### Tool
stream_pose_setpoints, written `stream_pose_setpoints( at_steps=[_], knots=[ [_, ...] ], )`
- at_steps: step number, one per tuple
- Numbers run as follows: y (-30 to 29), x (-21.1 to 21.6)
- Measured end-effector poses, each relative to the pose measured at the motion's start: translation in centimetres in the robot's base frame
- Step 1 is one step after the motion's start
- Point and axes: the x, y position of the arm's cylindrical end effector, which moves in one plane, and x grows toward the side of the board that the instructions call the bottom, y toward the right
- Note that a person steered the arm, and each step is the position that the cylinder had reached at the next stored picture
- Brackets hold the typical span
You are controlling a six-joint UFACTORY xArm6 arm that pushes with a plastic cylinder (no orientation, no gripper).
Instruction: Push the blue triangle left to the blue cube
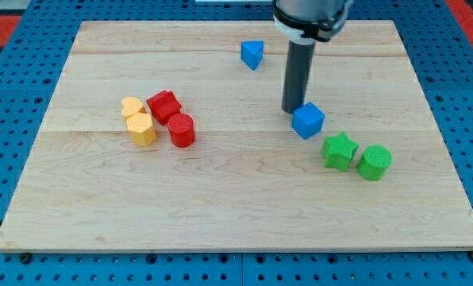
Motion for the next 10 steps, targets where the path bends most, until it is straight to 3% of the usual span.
stream_pose_setpoints(
  at_steps=[1, 3, 6, 8, 9, 10],
  knots=[
    [0.0, 0.5],
    [-13.3, -4.2],
    [-16.0, -15.6],
    [-5.8, -15.5],
    [-2.6, -12.3],
    [-6.4, -9.8]
  ],
)
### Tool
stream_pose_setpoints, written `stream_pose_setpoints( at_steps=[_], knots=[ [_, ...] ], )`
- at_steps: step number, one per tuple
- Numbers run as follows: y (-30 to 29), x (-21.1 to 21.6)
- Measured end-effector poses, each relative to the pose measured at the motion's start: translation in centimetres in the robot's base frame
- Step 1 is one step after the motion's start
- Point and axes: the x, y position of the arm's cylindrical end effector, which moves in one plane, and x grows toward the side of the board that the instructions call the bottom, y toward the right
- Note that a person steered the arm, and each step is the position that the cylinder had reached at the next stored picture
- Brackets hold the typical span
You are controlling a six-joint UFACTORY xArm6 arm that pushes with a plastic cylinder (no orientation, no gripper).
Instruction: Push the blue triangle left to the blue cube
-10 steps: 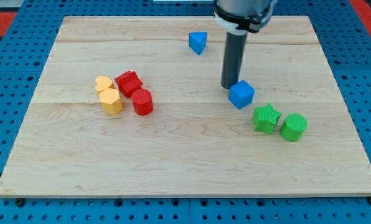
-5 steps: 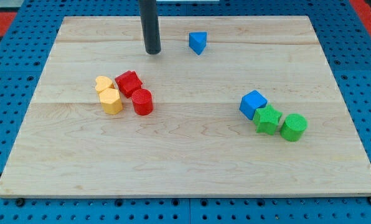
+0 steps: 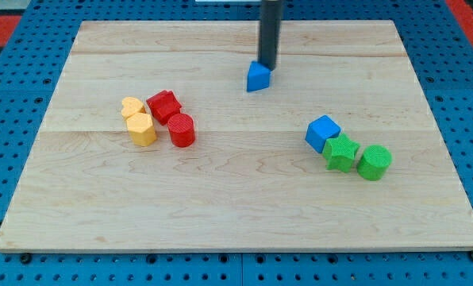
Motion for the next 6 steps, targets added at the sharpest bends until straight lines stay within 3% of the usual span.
stream_pose_setpoints(
  at_steps=[1, 2, 6],
  knots=[
    [-3.3, -1.0],
    [-2.9, 0.7],
    [5.8, 10.4]
  ],
)
